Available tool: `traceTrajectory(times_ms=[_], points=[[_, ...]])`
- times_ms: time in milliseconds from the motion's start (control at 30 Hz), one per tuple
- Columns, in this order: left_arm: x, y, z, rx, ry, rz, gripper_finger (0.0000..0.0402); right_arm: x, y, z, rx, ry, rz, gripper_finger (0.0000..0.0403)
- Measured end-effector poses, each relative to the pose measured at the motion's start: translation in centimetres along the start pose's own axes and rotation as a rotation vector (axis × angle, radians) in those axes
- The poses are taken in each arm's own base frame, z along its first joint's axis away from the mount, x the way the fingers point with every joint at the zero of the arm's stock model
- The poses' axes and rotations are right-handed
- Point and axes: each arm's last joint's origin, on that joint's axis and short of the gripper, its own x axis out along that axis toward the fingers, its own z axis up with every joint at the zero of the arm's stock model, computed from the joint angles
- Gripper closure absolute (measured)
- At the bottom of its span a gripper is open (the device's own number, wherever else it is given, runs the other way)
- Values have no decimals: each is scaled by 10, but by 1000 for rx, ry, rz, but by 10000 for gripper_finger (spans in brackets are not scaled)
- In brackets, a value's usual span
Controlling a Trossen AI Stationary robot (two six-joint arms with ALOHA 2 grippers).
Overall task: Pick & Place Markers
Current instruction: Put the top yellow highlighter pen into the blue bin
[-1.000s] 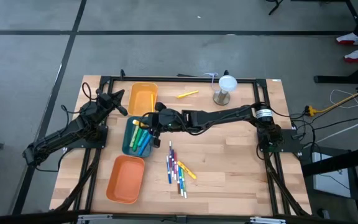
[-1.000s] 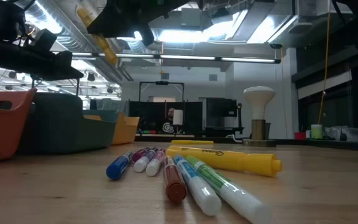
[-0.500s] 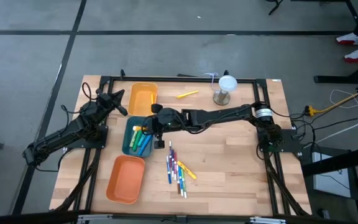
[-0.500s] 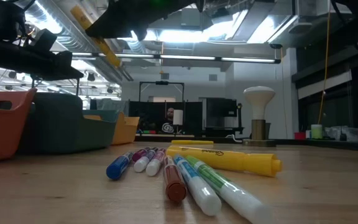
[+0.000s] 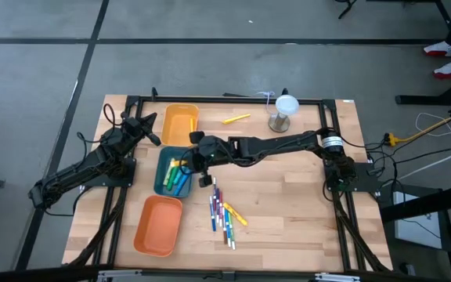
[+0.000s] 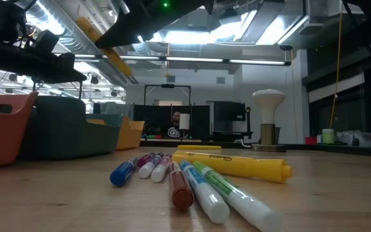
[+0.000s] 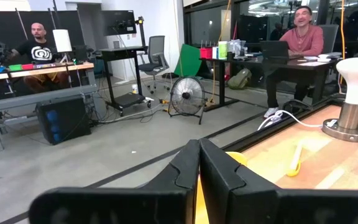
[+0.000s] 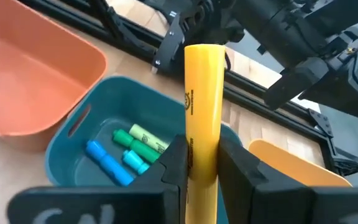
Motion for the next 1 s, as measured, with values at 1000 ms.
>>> traceTrajectory(times_ms=[1000], points=[[0, 0, 0, 0, 0, 0, 391, 4, 15, -22, -67, 77, 9, 339]])
